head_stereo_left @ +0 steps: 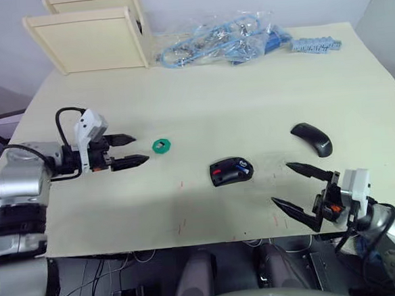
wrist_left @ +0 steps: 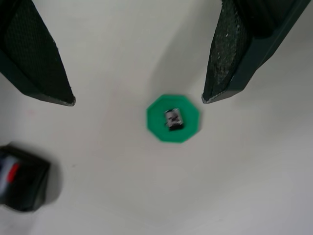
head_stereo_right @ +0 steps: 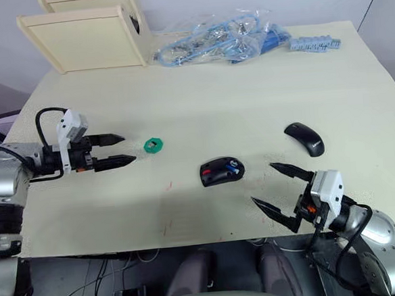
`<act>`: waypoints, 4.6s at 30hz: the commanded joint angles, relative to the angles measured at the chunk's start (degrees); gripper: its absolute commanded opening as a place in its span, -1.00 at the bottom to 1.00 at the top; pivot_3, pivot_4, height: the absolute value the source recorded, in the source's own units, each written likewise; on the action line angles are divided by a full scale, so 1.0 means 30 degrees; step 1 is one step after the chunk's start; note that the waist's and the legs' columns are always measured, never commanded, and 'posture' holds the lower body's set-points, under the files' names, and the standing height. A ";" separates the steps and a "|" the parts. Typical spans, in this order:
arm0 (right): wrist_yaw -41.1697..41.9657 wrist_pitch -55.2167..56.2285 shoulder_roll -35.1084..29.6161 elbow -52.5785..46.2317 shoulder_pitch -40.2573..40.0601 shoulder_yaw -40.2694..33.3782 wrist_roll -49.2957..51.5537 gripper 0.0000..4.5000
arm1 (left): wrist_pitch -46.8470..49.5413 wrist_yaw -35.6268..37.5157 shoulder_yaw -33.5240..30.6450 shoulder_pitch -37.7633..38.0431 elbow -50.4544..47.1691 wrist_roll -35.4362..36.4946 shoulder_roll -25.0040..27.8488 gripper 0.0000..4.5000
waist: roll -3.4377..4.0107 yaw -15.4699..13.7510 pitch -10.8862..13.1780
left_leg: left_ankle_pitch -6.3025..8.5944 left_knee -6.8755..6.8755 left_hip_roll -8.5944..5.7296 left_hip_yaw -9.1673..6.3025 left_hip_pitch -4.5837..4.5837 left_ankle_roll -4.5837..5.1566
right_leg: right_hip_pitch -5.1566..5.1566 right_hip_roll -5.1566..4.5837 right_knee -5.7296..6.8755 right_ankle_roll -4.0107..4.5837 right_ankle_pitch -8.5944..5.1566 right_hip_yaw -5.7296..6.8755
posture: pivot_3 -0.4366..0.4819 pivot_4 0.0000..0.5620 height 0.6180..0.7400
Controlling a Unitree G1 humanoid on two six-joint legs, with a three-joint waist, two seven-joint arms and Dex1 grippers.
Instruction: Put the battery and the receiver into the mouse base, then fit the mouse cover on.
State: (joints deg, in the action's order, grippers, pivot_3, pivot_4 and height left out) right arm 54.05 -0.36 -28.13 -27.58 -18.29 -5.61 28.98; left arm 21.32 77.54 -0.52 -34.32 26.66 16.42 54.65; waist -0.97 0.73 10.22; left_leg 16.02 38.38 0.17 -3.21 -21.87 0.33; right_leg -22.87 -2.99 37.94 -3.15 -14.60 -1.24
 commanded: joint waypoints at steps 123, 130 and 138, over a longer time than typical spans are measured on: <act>-1.4733 -2.4056 -0.0683 0.2176 1.8698 0.0851 1.6817 1.00 | 0.6142 -0.0608 0.2608 -0.2533 -1.2259 0.3284 -0.2755 -0.98 | -0.0013 0.0142 -0.0006 | -0.0010 0.0103 0.0013 -0.0052 -0.0292 -0.0006 | -0.0262 0.0001 0.0076 0.0021 0.0029 -0.0010 | -0.05 -0.47 1.00; -1.5980 -2.5174 0.0016 0.4213 2.0357 0.1480 1.8943 0.65 | 0.5708 -0.0268 0.3126 -0.3079 -1.2199 0.3184 -0.3218 -1.00 | -0.0012 0.0157 -0.0006 | -0.0009 0.0110 0.0012 -0.0026 -0.0295 -0.0002 | -0.0262 0.0005 0.0088 0.0024 0.0027 0.0005 | -0.05 -0.47 1.00; -1.7063 -2.5418 0.0044 0.5676 2.0942 0.1793 2.0737 0.42 | 0.5125 -0.0065 0.3074 -0.2849 -1.2437 0.3072 -0.3101 -1.00 | -0.0011 0.0204 -0.0006 | -0.0009 0.0136 0.0012 -0.0025 -0.0296 -0.0001 | -0.0263 0.0006 0.0123 0.0023 0.0027 0.0006 | -0.05 -0.47 1.00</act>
State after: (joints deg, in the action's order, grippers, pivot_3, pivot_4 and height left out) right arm 3.34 -76.68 -27.86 -10.20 43.11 -0.02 88.59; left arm 37.87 77.05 9.57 -42.49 -8.52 24.99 44.74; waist -1.01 1.34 10.21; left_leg 15.99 38.80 0.21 -3.28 -22.76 0.33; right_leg -23.66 -2.97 38.32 -3.08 -14.52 -1.22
